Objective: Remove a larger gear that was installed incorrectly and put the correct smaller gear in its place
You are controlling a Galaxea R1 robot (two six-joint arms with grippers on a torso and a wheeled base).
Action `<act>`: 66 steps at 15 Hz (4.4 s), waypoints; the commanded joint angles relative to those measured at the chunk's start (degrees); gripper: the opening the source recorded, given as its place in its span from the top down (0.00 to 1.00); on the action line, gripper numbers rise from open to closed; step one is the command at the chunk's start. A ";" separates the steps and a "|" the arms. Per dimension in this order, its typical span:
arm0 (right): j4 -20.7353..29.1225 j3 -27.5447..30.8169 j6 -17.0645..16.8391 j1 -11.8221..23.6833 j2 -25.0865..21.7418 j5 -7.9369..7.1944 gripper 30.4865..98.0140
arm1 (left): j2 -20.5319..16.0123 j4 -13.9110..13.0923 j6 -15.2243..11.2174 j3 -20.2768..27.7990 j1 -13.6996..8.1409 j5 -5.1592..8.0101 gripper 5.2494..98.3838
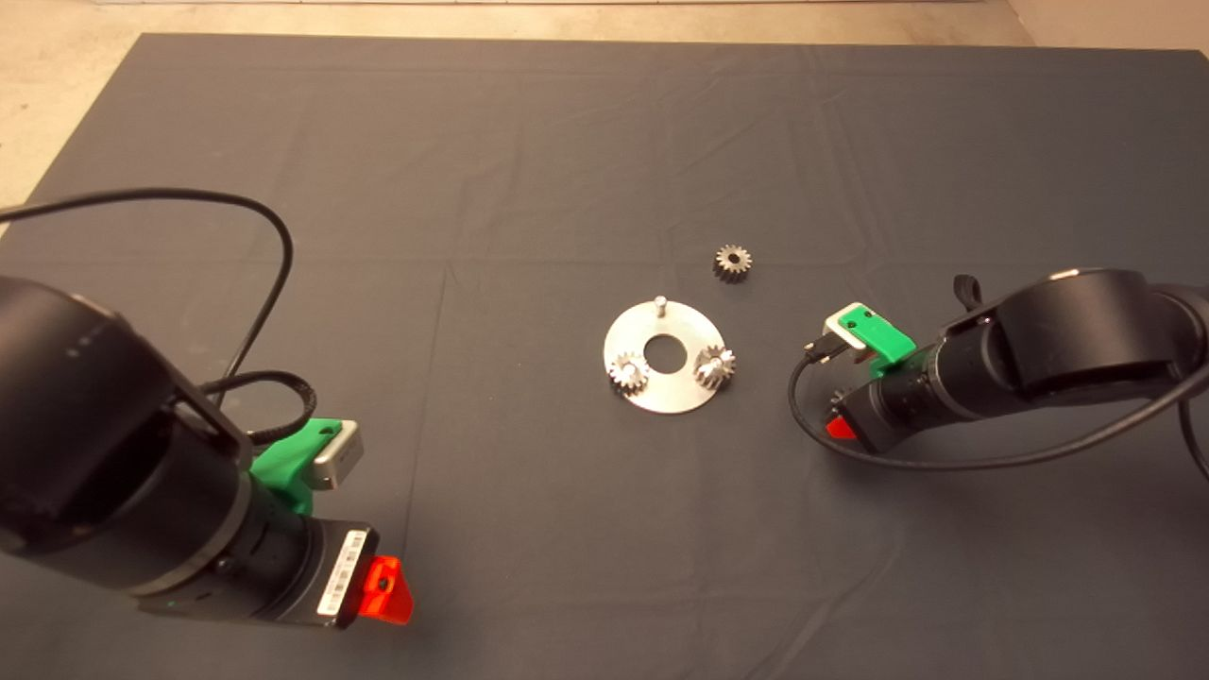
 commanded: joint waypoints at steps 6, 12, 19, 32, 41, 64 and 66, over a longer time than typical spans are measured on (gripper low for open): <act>-2.26 1.12 1.34 0.84 -0.47 -4.15 0.66 | 0.01 -0.46 0.11 0.75 -0.36 0.09 0.01; -2.17 1.07 1.52 1.32 0.06 -4.50 0.54 | 0.01 -0.46 0.11 0.75 -0.36 0.09 0.01; -1.91 -8.75 1.43 2.53 5.00 -4.26 0.45 | 0.01 -0.46 0.11 0.75 -0.36 0.09 0.01; -1.82 -12.51 1.43 6.56 7.18 -3.96 0.23 | 0.01 -0.46 -0.06 0.75 -0.36 0.09 0.01; -2.00 -18.81 1.17 7.16 10.28 1.42 0.23 | 0.01 -0.46 -0.06 0.75 -0.36 0.09 0.01; -9.20 -29.54 1.43 6.55 16.23 8.49 0.23 | 0.01 -0.45 0.02 0.75 -0.36 0.18 0.01; -9.20 -30.96 1.52 6.55 16.32 13.30 0.23 | 0.01 -0.42 -0.06 0.75 -0.36 0.18 0.01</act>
